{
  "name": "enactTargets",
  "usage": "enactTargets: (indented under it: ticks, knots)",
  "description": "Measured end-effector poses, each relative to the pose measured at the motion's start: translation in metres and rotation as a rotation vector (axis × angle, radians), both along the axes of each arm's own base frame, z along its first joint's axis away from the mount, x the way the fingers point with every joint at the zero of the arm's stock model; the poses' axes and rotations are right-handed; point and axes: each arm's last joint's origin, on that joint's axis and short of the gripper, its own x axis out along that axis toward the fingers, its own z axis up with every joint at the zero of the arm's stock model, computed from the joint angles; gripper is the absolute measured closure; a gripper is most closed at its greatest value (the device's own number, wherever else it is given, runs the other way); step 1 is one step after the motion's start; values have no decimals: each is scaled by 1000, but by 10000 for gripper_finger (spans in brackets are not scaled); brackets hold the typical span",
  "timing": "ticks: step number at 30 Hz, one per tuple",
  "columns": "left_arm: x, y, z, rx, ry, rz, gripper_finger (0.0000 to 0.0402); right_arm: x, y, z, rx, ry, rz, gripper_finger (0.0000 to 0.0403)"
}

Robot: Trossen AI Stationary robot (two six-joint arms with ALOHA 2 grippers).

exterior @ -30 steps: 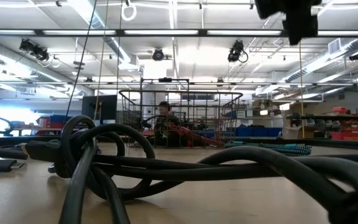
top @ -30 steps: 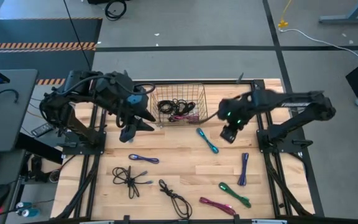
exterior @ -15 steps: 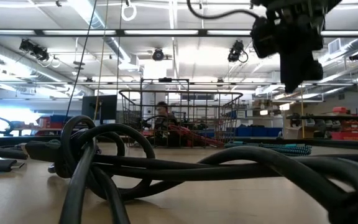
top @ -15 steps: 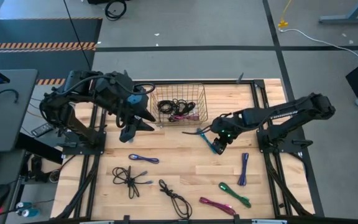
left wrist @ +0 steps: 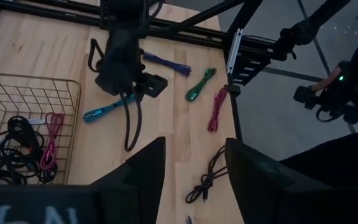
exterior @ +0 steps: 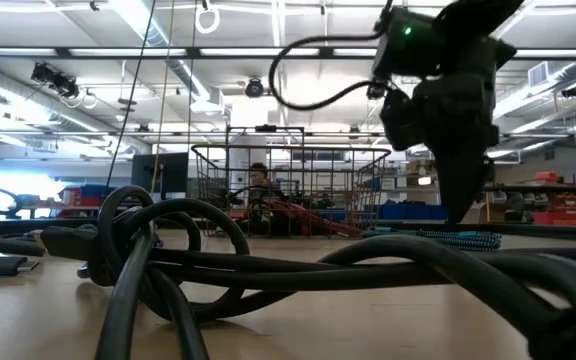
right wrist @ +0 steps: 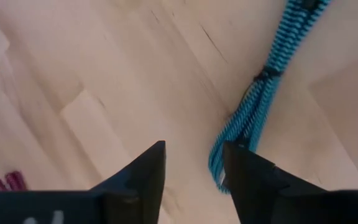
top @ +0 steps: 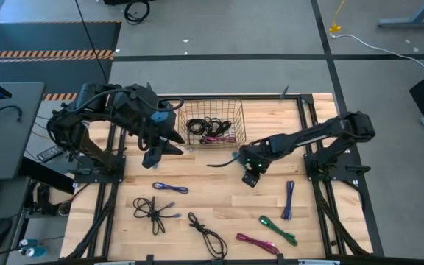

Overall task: Pick and place USB-C Cables
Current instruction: Put the blue charger cable into the wire basket

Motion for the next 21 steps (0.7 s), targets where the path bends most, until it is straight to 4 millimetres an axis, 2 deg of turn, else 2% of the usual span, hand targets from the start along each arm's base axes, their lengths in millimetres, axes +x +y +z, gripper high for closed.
enactTargets:
  ticks: [5,9,15,21]
  knots:
    - [0,0,0,-11,2,9,230,7,-5,-15,13,50,50,199]
    - [0,0,0,-11,-3,9,230,8,-8,-17,48,54,69,184]
    - [1,0,1,-10,-12,10,230,6,-13,-6,93,12,60,182]
    - [1,1,1,10,-13,35,230,3,-21,4,61,-28,41,182]
